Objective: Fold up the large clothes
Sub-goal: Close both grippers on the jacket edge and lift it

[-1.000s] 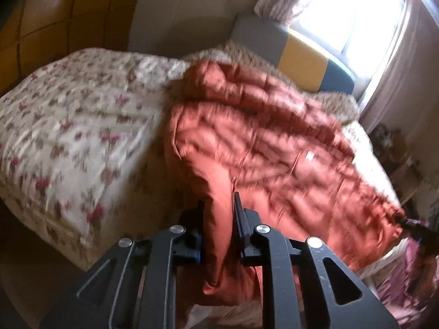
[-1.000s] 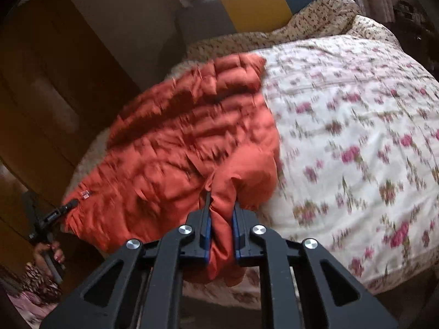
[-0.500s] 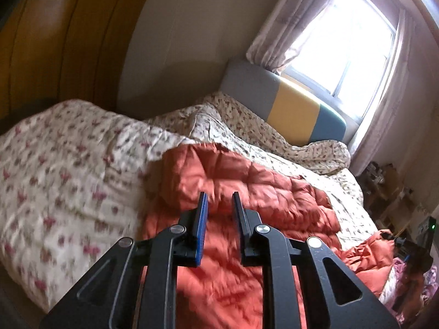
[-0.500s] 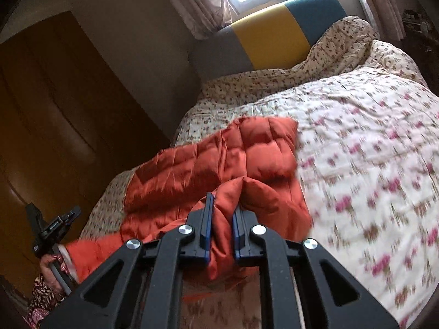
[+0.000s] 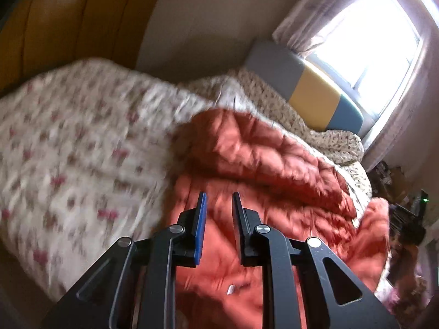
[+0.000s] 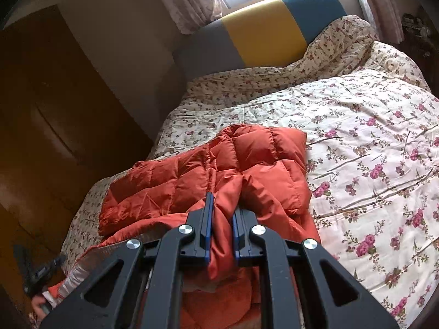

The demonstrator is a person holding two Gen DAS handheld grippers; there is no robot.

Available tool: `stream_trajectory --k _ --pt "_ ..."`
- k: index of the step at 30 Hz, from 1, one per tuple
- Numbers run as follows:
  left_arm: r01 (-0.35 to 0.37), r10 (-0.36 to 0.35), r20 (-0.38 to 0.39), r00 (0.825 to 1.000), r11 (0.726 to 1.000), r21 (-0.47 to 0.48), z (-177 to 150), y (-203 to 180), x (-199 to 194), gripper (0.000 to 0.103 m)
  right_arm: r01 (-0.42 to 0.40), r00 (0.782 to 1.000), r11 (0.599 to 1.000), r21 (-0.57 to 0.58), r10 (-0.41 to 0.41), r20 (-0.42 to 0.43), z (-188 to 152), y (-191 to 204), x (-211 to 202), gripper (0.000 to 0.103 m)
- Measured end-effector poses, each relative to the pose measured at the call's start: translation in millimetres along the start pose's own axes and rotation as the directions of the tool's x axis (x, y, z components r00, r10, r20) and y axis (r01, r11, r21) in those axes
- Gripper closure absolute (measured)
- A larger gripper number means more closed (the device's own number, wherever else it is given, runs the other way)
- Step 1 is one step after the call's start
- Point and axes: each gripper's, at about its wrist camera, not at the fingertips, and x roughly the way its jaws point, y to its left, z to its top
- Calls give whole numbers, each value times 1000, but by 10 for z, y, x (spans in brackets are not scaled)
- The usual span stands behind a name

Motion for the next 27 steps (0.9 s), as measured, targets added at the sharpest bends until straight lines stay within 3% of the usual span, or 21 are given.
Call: stream_trajectory --k 3,6,7,8,10,15,17,19,25,27 --pt "32 -41 -111 993 996 -83 -218 181 -10 85 1 1000 1000 1 -1 0 1 10 13 93" --pt "97 -130 -177 976 978 -182 -407 310 -40 85 11 1000 1000 -11 -11 0 -20 9 41 93" --pt "133 -179 -192 965 964 -230 -455 351 -55 79 13 1000 1000 -15 -13 1 -23 8 49 93" --pt "171 -232 -201 952 945 -279 -494 390 -69 60 14 1000 1000 -19 -14 2 -33 15 39 93" --pt "229 -311 -204 928 909 -348 -533 405 -87 36 15 1000 1000 -24 -14 5 -43 23 25 93" --pt "193 -296 -267 917 916 -352 -596 332 -140 35 9 1000 1000 -18 -8 14 -73 14 -31 93" --pt "183 -291 -286 913 918 -352 -651 311 -148 44 8 1000 1000 -15 -8 16 -85 8 -41 93" --pt "163 -278 -318 906 925 -344 -728 291 -140 46 3 1000 1000 -11 -3 15 -83 6 -45 93" --pt "95 -201 -292 935 935 -342 -882 385 -386 46 -2 1000 1000 -22 2 18 -89 15 -52 93" --pt "108 -230 -295 928 920 -376 -949 400 -395 46 -4 1000 1000 -17 4 19 -91 14 -52 93"
